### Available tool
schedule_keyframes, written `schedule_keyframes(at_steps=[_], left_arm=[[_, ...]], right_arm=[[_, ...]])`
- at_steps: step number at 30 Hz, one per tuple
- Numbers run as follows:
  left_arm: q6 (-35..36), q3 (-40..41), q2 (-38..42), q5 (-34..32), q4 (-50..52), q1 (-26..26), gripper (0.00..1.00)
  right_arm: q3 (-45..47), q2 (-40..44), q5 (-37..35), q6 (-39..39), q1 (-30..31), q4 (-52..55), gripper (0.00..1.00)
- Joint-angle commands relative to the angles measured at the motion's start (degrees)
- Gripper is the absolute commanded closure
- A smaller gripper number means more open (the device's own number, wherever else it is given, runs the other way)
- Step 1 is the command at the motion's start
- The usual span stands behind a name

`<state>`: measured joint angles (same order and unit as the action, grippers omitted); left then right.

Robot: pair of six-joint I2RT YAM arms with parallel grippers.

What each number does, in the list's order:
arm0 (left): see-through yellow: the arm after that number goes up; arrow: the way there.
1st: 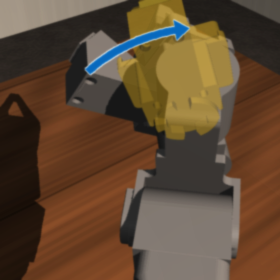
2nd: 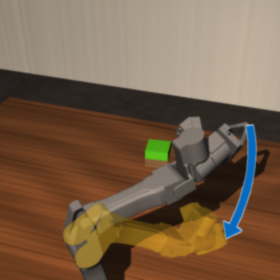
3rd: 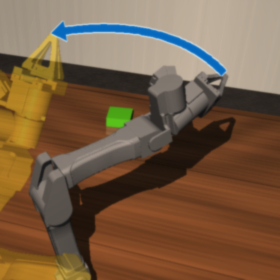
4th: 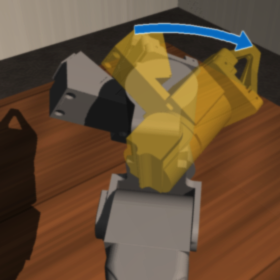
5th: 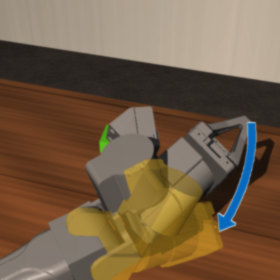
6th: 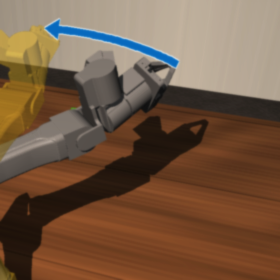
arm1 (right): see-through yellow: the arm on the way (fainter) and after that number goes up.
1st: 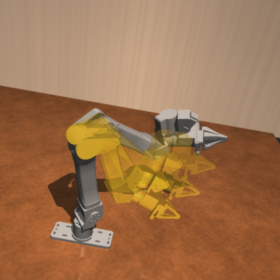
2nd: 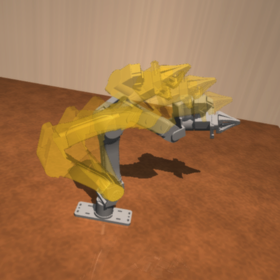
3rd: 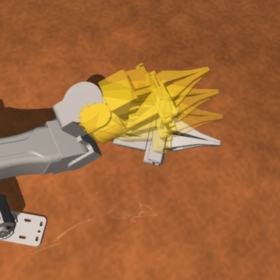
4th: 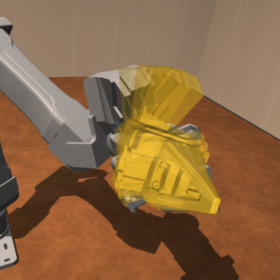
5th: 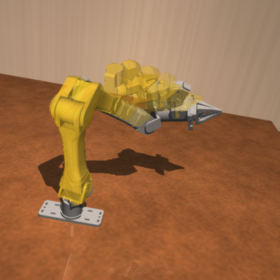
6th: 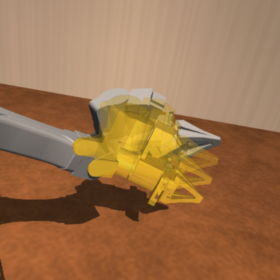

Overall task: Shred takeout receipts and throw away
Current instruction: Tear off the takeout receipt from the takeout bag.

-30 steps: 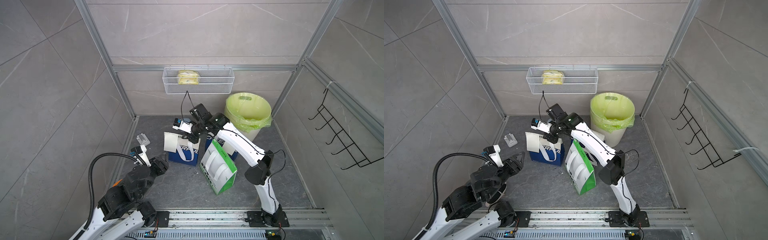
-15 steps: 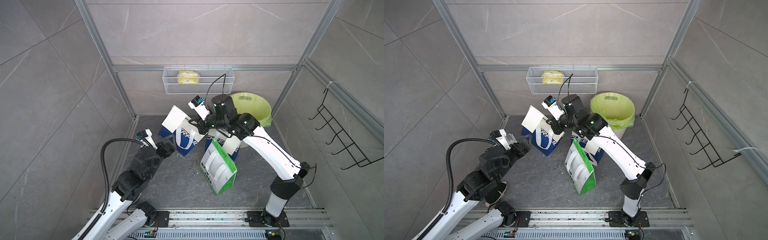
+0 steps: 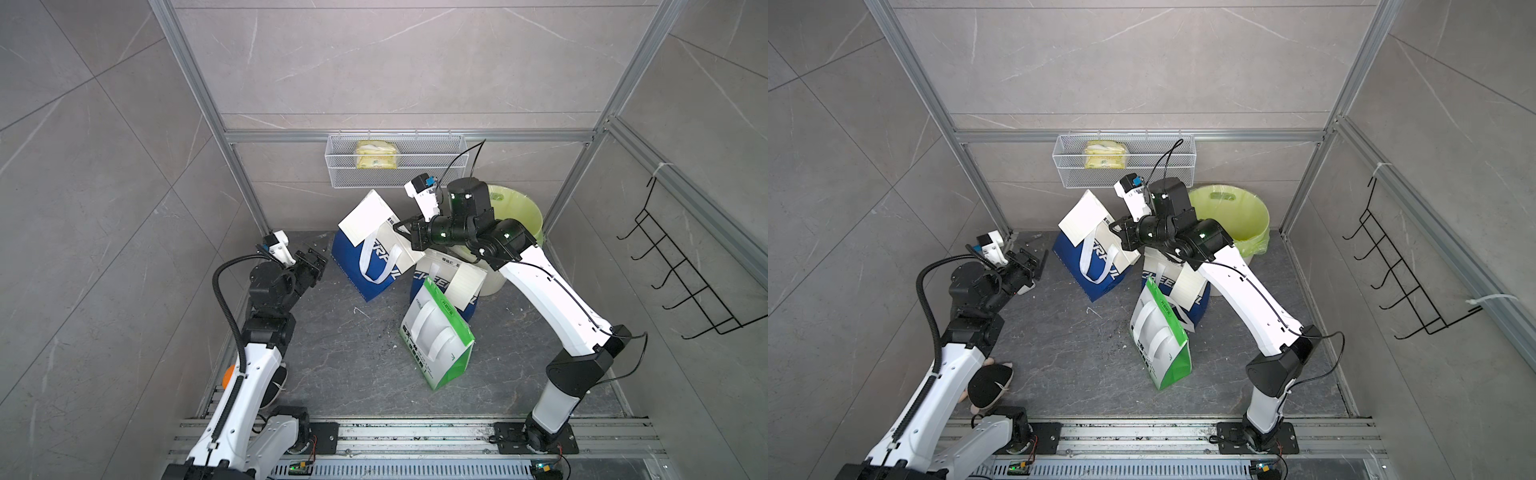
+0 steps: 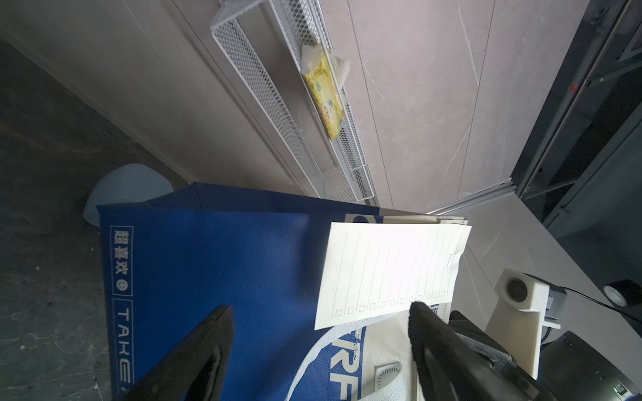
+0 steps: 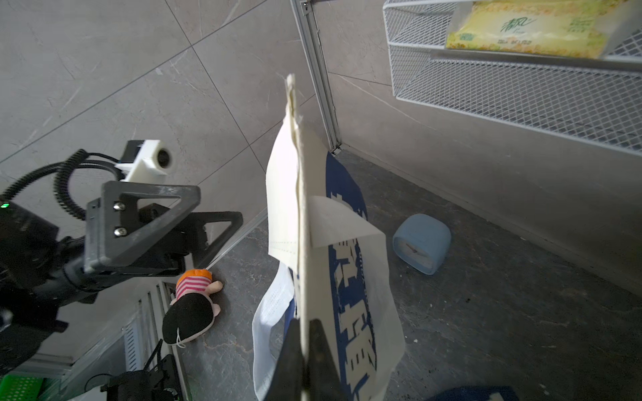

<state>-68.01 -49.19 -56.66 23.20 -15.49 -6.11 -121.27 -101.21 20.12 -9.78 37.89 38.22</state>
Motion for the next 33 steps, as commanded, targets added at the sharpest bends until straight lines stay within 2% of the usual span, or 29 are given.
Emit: schedule_keyframes(at_steps=[1,6,16,27,33], left_arm=[[-4.1,-0.6,-0.7,8.6,-10.7,0.1,0.18],[-2.7,-1.0,-1.5,9.9,-8.7,0.1,0.19],[-6.1,-1.6,-4.8,13.1,-15.6,-0.1,0.27],[-10.6,-1.3,-5.2,14.1,-26.5,-2.5,0.45],[-9.6,-0.9,-6.4,12.3,-27.4,-6.5,0.54]], right_arm=[[0.9,2.7,3.6,-2.3,0.2,-2.0,1.00],[2.1,2.8,5.3,-3.5,0.2,-3.2,1.00],[2.6,2.2,7.3,-4.7,0.2,-2.5,1.00],[4.1,1.6,5.0,-5.6,0.2,-1.4,1.00],[4.8,1.7,3.6,-5.1,0.1,-1.5,1.00]])
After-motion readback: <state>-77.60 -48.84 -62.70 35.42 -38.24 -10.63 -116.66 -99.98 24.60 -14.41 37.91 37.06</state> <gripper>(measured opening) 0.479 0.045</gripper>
